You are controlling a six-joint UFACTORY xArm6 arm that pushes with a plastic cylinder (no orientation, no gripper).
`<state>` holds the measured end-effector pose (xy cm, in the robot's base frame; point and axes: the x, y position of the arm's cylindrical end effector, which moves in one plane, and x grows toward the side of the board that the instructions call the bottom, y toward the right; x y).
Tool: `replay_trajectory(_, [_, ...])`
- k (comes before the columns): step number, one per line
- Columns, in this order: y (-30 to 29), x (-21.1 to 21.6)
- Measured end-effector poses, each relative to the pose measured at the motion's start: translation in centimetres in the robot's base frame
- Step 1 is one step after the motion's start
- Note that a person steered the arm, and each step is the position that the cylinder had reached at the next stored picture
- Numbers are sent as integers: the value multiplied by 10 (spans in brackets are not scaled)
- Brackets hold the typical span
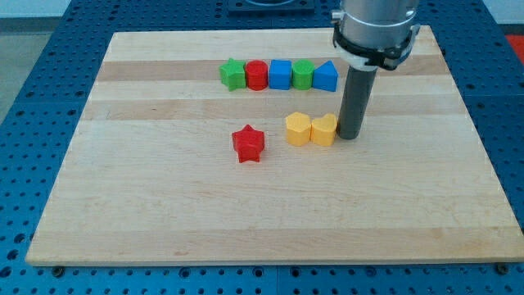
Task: Move the yellow heart diagonally bottom left to the blue triangle
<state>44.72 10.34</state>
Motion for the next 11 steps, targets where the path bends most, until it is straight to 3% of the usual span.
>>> replay_trajectory(3, [-34,10])
replay_trajectory(6, [-37,-27])
replay_trajectory(11, [-68,-30])
